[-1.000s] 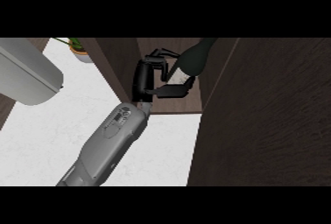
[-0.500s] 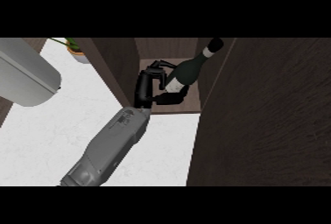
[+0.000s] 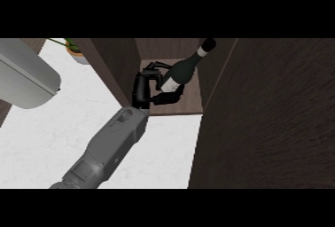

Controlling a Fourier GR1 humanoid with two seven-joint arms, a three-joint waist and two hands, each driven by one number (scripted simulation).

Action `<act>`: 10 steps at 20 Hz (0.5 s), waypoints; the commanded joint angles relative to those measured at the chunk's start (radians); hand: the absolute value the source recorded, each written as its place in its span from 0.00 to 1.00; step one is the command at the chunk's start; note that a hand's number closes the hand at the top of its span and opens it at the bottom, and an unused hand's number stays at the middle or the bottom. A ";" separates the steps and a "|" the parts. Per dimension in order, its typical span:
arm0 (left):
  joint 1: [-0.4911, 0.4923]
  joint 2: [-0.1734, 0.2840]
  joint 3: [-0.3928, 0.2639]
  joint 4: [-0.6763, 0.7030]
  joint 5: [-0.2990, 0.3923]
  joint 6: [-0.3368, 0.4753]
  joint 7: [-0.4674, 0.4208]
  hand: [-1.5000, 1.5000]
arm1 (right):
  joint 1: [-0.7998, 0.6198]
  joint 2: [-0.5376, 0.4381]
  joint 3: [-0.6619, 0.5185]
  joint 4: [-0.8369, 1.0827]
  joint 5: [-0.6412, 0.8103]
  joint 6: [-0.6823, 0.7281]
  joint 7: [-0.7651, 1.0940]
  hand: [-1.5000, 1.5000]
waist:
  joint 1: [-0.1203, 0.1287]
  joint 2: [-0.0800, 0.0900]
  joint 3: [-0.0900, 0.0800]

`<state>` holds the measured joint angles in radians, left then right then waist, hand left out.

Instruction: Pick up the wine, place it into the cabinet and close the cabinet

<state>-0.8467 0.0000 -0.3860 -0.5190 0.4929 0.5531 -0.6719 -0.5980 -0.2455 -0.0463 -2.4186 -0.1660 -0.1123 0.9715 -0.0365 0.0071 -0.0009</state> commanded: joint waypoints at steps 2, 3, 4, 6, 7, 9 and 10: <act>-0.089 0.000 0.083 0.119 0.052 -0.073 -0.040 1.00 | 0.040 0.018 -0.008 -0.091 -0.063 -0.006 0.019 0.00 | -0.008 0.003 0.000; -0.038 0.000 0.093 0.103 0.078 -0.099 -0.090 1.00 | -0.006 -0.005 -0.032 -0.030 -0.076 0.011 0.011 0.00 | -0.001 0.002 0.000; -0.039 0.000 0.078 0.117 0.104 -0.087 -0.094 1.00 | -0.024 -0.001 -0.022 -0.043 -0.064 -0.012 0.043 0.00 | -0.012 0.003 -0.001; -0.086 0.000 0.111 0.171 0.107 -0.082 -0.095 1.00 | 0.031 0.012 -0.002 -0.077 -0.049 0.000 0.026 0.00 | -0.011 0.004 0.000; -0.119 0.000 0.128 0.191 0.102 -0.099 -0.068 1.00 | 0.081 0.017 -0.027 -0.062 -0.083 0.039 -0.039 0.00 | -0.006 0.005 0.001; -0.149 0.000 0.144 0.236 0.101 -0.085 -0.070 1.00 | 0.025 -0.018 -0.076 -0.075 -0.132 0.025 0.046 0.00 | -0.017 0.004 0.000; -0.166 0.000 0.149 0.259 0.103 -0.108 -0.077 1.00 | 0.004 0.009 -0.008 -0.048 -0.077 0.017 0.016 0.00 | -0.017 0.007 0.000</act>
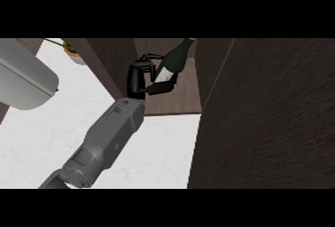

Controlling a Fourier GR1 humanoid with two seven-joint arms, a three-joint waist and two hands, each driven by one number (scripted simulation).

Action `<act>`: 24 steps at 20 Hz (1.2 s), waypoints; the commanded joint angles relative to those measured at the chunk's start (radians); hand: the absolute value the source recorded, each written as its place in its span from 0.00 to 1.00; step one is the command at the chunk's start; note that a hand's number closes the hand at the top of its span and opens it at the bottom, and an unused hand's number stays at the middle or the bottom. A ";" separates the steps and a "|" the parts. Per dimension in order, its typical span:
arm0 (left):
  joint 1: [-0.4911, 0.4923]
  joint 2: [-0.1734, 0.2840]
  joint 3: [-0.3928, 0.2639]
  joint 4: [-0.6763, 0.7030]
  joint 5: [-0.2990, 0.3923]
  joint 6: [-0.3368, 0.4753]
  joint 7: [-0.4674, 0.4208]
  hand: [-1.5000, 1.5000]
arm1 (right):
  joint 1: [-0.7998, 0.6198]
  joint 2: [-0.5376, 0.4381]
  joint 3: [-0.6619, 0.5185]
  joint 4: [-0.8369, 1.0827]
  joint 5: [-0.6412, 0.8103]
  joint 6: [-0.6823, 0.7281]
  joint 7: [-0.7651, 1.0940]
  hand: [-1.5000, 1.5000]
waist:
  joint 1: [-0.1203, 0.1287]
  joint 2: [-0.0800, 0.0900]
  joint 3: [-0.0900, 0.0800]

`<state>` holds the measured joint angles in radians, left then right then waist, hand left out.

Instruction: Pick up the wine, place it into the cabinet and close the cabinet

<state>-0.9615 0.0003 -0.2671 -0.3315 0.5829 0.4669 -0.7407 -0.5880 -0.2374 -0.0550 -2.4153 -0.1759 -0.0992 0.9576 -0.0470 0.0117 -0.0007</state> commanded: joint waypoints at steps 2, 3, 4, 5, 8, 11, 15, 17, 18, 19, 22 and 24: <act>-0.067 0.000 0.036 0.081 0.022 -0.020 -0.014 1.00 | -0.071 -0.013 -0.032 0.015 -0.080 -0.001 0.027 0.00 | -0.004 0.003 -0.001; -0.024 0.000 0.039 0.098 0.029 -0.030 -0.061 1.00 | -0.040 0.002 0.011 -0.069 -0.058 -0.020 0.069 0.00 | -0.019 0.004 -0.001; -0.077 0.000 0.052 0.111 0.009 -0.031 -0.019 1.00 | 0.014 -0.001 -0.013 -0.107 -0.062 -0.015 0.064 0.00 | -0.003 -0.001 0.000; -0.100 0.000 0.051 0.120 0.020 -0.010 -0.028 1.00 | -0.006 0.019 0.016 -0.065 -0.055 -0.011 0.027 0.00 | -0.016 0.005 0.000; -0.111 0.000 0.049 0.166 -0.016 0.029 -0.042 1.00 | 0.067 0.017 0.004 -0.087 -0.059 0.014 0.009 0.00 | -0.005 0.002 0.001; -0.138 0.021 0.055 0.219 -0.027 0.079 -0.043 1.00 | -0.049 0.012 0.017 -0.028 -0.036 -0.019 0.038 0.00 | -0.015 0.008 -0.001; -0.176 0.002 0.040 0.261 -0.052 0.128 -0.015 1.00 | -0.011 0.022 0.011 -0.034 -0.049 0.005 -0.008 0.00 | -0.028 0.014 0.000; -0.159 0.036 0.046 0.272 -0.050 0.087 -0.016 1.00 | -0.011 0.027 0.030 -0.050 -0.045 0.002 0.004 0.00 | -0.033 0.016 -0.001; -0.166 0.030 0.049 0.276 -0.048 0.081 -0.004 1.00 | -0.004 0.041 0.046 -0.027 -0.023 -0.001 -0.020 0.00 | -0.032 0.019 -0.001; -0.183 0.049 0.046 0.284 -0.052 0.060 0.027 1.00 | -0.031 0.021 0.011 -0.001 -0.070 0.019 -0.017 0.00 | -0.035 0.021 0.000; -0.181 0.061 0.041 0.304 -0.062 0.091 0.020 1.00 | -0.011 0.040 0.051 -0.031 -0.039 0.007 -0.007 0.00 | -0.052 0.026 -0.001; -0.181 0.030 0.048 0.316 -0.059 0.126 0.047 1.00 | -0.056 0.033 0.048 -0.013 -0.005 -0.020 0.014 0.00 | -0.035 0.017 -0.002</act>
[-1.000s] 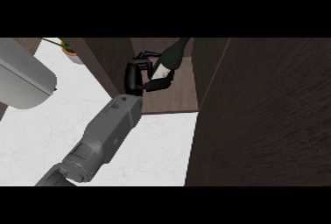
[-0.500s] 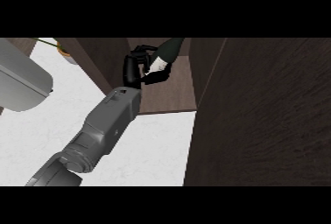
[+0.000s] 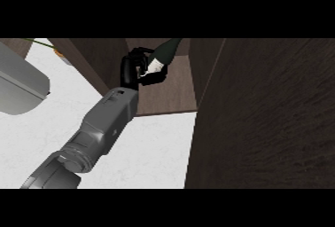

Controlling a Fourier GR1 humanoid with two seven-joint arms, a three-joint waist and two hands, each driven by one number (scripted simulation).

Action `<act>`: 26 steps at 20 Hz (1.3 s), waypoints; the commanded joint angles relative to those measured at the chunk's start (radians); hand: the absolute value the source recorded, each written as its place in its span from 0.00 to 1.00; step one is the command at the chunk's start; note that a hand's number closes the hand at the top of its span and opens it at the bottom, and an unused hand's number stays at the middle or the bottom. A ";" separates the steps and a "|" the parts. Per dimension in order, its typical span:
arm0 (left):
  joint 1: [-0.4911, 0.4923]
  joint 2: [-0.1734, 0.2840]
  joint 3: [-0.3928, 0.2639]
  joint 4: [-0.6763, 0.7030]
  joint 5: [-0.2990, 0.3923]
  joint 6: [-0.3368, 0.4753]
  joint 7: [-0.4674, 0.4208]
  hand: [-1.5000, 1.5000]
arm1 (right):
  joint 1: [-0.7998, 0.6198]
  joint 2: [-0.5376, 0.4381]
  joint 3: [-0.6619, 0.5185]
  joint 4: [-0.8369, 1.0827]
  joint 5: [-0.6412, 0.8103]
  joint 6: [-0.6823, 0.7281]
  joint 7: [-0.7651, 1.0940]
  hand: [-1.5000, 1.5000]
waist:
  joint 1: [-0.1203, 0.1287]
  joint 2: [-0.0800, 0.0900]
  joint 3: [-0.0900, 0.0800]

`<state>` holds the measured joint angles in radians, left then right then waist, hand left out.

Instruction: Pick up the wine, place it into the cabinet and close the cabinet

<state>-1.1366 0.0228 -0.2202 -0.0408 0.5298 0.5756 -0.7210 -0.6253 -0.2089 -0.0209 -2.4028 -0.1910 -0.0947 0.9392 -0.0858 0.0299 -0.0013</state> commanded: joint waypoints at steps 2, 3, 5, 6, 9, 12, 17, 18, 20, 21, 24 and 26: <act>-0.002 0.007 0.002 0.029 -0.007 0.023 0.021 1.00 | 0.018 -0.003 -0.017 -0.017 -0.052 0.021 -0.011 0.00 | -0.012 0.009 0.001; 0.033 0.014 0.016 0.016 0.006 -0.009 -0.011 1.00 | 0.022 0.003 0.001 -0.044 -0.041 0.010 0.009 0.00 | -0.012 0.008 -0.001; 0.016 0.026 0.053 -0.008 0.042 -0.061 0.014 1.00 | 0.035 0.024 0.008 -0.052 -0.041 0.002 -0.007 0.00 | -0.013 0.009 -0.001; 0.012 -0.002 0.073 -0.019 0.061 -0.060 0.020 1.00 | -0.021 0.001 -0.018 -0.043 -0.047 -0.015 0.040 0.00 | -0.015 0.003 -0.002; 0.060 -0.010 0.115 -0.038 0.100 -0.132 -0.012 1.00 | 0.004 0.008 -0.007 -0.047 -0.035 -0.003 0.016 0.00 | -0.019 0.009 -0.002; 0.082 -0.022 0.126 -0.038 0.113 -0.167 -0.009 1.00 | 0.011 0.013 -0.012 -0.029 -0.046 0.012 -0.011 0.00 | -0.030 0.013 -0.001; 0.102 -0.023 0.139 -0.029 0.130 -0.238 0.029 1.00 | -0.004 0.024 0.008 -0.034 -0.048 0.007 0.003 0.00 | -0.040 0.010 -0.002; 0.128 -0.023 0.127 -0.032 0.123 -0.258 0.010 1.00 | -0.027 0.022 -0.007 -0.017 -0.047 -0.001 0.000 0.00 | -0.034 0.007 -0.002; 0.136 -0.023 0.138 -0.052 0.144 -0.252 -0.015 1.00 | 0.014 0.029 0.010 -0.015 -0.055 0.025 -0.022 0.00 | -0.051 0.009 -0.001; 0.196 -0.023 0.127 -0.049 0.138 -0.285 -0.060 1.00 | 0.021 0.019 -0.014 -0.013 -0.074 0.034 -0.020 0.00 | -0.049 0.008 -0.001; 0.184 -0.023 0.123 -0.049 0.149 -0.300 -0.022 1.00 | -0.026 0.039 0.025 0.010 -0.031 -0.001 0.000 0.00 | -0.042 0.003 -0.003; 0.224 -0.023 0.123 -0.054 0.167 -0.302 -0.045 1.00 | -0.024 0.038 0.004 -0.005 -0.061 0.003 -0.001 0.00 | -0.067 0.005 -0.003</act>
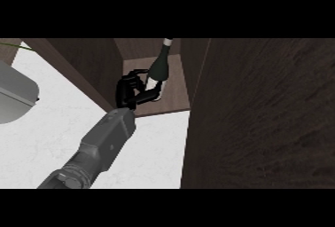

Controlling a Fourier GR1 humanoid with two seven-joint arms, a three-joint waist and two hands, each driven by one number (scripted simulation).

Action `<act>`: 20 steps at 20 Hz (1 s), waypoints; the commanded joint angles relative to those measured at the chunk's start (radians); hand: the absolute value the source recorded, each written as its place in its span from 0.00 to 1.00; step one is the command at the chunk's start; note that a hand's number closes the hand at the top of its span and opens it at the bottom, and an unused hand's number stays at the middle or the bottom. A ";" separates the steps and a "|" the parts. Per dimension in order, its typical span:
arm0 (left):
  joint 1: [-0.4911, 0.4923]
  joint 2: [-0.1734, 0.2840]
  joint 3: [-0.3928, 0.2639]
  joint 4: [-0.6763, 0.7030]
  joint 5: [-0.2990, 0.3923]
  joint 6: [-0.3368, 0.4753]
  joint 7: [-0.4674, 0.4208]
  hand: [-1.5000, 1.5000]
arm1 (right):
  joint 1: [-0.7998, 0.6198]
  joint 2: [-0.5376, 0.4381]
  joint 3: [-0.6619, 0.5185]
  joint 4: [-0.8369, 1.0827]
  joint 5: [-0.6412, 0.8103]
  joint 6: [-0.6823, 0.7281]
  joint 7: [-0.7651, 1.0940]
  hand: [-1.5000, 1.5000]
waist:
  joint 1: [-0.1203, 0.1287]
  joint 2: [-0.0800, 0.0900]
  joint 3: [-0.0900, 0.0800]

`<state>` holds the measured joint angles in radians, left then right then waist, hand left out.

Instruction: Pick up the wine, place it into the cabinet and close the cabinet

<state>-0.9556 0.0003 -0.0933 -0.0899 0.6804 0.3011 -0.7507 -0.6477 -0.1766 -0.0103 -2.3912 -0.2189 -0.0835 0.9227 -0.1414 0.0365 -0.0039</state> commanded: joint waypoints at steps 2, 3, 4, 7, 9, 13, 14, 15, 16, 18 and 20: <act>0.031 0.000 -0.015 -0.015 0.028 -0.031 0.019 1.00 | 0.016 0.019 0.037 -0.007 0.011 -0.002 -0.009 0.00 | -0.012 -0.003 -0.001; 0.053 0.000 -0.022 -0.016 0.031 -0.028 0.002 1.00 | 0.020 0.025 0.028 0.000 -0.024 0.010 -0.024 0.00 | -0.026 0.002 0.000; 0.066 0.000 -0.028 -0.013 0.030 -0.026 -0.012 1.00 | -0.018 0.009 0.011 -0.017 -0.032 -0.004 0.014 0.00 | -0.030 -0.002 -0.001; 0.073 0.000 -0.041 -0.017 0.038 -0.002 -0.024 1.00 | -0.005 0.023 0.019 0.035 -0.025 0.008 -0.020 0.00 | -0.023 0.005 -0.001; 0.090 0.000 -0.047 -0.013 0.045 0.008 -0.035 1.00 | -0.006 0.012 0.009 0.008 -0.041 0.011 -0.001 0.00 | -0.034 0.004 -0.001; 0.070 0.000 -0.068 -0.031 0.061 0.053 -0.020 1.00 | 0.015 0.022 0.023 0.003 -0.040 0.015 -0.013 0.00 | -0.058 0.004 -0.001; 0.092 0.000 -0.071 -0.028 0.061 0.035 -0.039 1.00 | 0.025 0.032 0.024 0.001 -0.035 0.006 -0.016 0.00 | -0.044 0.005 -0.001; 0.086 0.000 -0.080 -0.036 0.063 0.042 -0.036 1.00 | 0.018 0.020 0.002 0.007 -0.044 0.021 -0.034 0.00 | -0.048 0.006 -0.001; 0.047 0.000 -0.081 -0.035 0.067 0.061 -0.004 1.00 | -0.002 0.024 0.012 0.016 -0.041 0.009 -0.017 0.00 | -0.047 0.005 -0.002; 0.047 0.000 -0.093 -0.045 0.073 0.083 -0.015 1.00 | 0.004 0.025 0.014 -0.005 -0.050 0.007 -0.006 0.00 | -0.061 0.003 -0.001; 0.054 0.000 -0.101 -0.050 0.084 0.065 0.001 1.00 | 0.031 0.014 -0.015 -0.009 -0.055 0.019 -0.019 0.00 | -0.047 0.002 0.000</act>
<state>-0.9005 0.0057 -0.1762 -0.1369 0.7522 0.3586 -0.7686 -0.6391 -0.1573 -0.0048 -2.3791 -0.2550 -0.0687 0.9030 -0.1890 0.0380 -0.0040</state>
